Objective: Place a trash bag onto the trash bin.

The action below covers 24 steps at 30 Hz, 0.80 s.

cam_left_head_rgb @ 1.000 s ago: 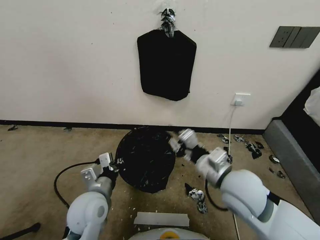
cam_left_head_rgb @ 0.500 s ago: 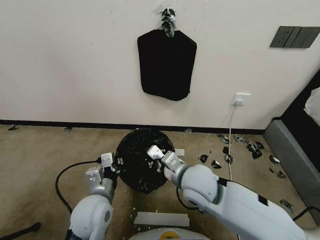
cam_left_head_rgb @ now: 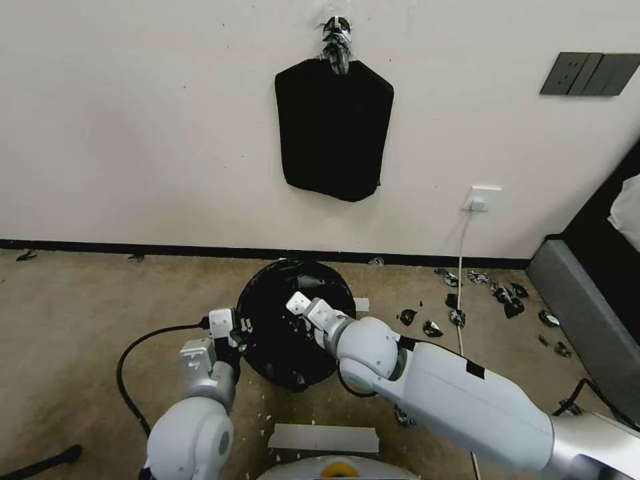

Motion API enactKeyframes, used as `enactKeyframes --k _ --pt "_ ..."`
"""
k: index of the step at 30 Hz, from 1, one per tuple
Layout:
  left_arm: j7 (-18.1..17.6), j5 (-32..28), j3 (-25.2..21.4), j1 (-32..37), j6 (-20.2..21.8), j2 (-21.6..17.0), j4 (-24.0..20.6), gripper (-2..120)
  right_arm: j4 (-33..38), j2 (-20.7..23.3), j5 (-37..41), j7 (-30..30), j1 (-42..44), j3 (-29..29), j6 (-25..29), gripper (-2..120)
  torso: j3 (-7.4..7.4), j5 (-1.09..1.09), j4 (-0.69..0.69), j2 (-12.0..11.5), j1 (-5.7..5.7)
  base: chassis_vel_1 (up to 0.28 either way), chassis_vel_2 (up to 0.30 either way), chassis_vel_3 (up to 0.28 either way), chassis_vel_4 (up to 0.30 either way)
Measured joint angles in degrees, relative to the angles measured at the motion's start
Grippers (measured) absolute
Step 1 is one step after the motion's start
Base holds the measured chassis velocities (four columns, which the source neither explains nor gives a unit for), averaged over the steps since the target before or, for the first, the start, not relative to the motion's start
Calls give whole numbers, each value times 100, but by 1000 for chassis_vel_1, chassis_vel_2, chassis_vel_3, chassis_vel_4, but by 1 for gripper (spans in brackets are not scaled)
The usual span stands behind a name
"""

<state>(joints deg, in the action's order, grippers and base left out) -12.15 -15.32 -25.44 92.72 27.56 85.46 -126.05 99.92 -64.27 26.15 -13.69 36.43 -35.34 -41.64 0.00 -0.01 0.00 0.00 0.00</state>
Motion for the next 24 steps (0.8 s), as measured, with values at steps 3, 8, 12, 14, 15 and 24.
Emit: enactKeyframes --k 3,8,12,14,15,24 --pt "0 4 28 18 0 33 -22 3 -288 -129 -88 46 -30 -23 8 0 0 0 0 0 0 0 0 0 0" --pt "0 4 47 47 2 56 -48 3 -485 -189 -135 70 -78 -72 14 0 0 1 0 0 0 0 0 0 0" --pt "0 -16 56 50 6 68 -49 3 -573 -194 -167 86 -88 -94 19 0 0 1 0 0 0 0 0 0 0" --pt "0 -31 74 44 10 92 -46 3 -607 -190 -182 96 -80 -95 21 0 0 1 0 0 0 0 0 0 0" --pt "0 -31 74 44 10 92 -46 3 -607 -190 -182 96 -80 -95 21 0 0 1 0 0 0 0 0 0 0" --pt "-58 -145 18 -21 67 126 44 3 -251 33 -200 107 122 67 25 0 0 2 0 0 0 0 0 0 0"
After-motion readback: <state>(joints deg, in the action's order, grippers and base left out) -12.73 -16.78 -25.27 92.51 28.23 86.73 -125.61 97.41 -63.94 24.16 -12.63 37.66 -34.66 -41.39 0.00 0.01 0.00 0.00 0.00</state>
